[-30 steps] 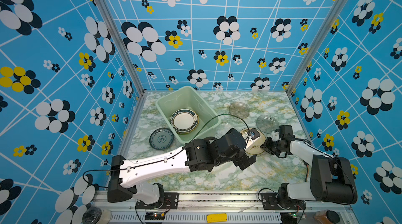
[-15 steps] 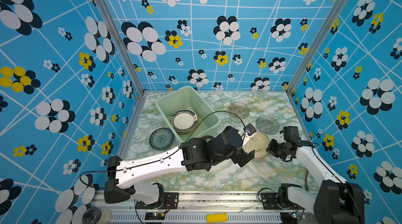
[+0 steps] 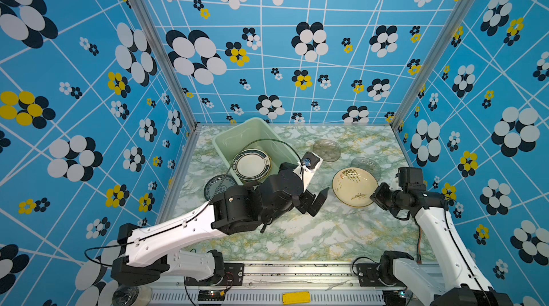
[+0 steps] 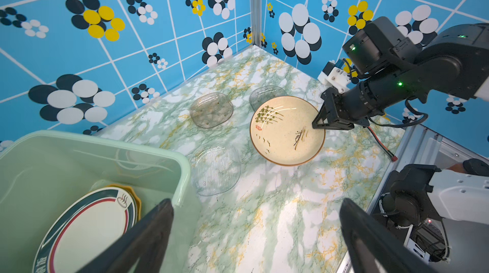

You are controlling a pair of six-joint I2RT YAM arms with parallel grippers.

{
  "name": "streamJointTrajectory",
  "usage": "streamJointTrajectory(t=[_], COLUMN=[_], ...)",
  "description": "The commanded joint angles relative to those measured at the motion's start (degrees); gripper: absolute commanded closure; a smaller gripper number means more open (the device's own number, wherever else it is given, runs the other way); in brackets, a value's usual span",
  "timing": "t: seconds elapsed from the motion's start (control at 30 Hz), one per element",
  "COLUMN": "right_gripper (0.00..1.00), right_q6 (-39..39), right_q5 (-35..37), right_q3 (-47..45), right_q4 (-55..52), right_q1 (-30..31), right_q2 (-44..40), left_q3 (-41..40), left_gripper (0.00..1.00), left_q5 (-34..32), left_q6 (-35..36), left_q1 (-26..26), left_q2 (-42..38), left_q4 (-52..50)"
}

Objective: Place the plates into the plastic bin on the countertop
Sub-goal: Pick up the plate from the middle-right of the table.

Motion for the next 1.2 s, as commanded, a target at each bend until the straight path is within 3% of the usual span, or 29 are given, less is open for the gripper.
streamJointTrajectory(t=[0.0,0.13,0.23,0.53,0.7,0.87,1.0,1.17], right_gripper=[1.00,1.00,1.00,1.00,1.00,1.00,1.00,1.00], right_q6=[5.69,8.75,10.45,15.28,17.56,19.05,20.40,22.77], right_q5=[-4.46,-4.53,-3.50,1.97,5.69,8.63,10.82,15.33], right_q3=[6.58,12.25,17.51,30.63,35.71,40.94,45.67,52.72], right_q4=[0.31,-0.76,-1.80,-1.78,-0.16,1.20,2.00,1.58], right_q1=[0.22,1.35,3.88,14.34,22.22,29.11,34.76,41.49], right_q2=[-0.75,-0.63,0.53,7.07,12.10,17.21,22.25,29.67], left_q3=[0.35,0.85,1.54,4.50,2.57,-3.79,-8.58,-10.46], left_gripper=[0.01,0.01,0.01,0.01,0.01,0.01,0.01,0.01], left_q5=[-1.85,1.81,8.27,19.54,31.10,42.87,42.58,32.51], left_q6=[-5.70,-11.51,-14.97,-15.87,-20.73,-28.90,-32.95,-32.82], left_q1=[2.50,8.45,14.96,31.55,39.57,43.53,46.30,48.93], left_q2=[-3.76,-5.76,-6.09,-4.52,-5.06,-7.22,-10.64,-17.21], left_q4=[-4.19,-8.81,-12.48,-20.45,-14.59,-5.14,-3.82,-8.28])
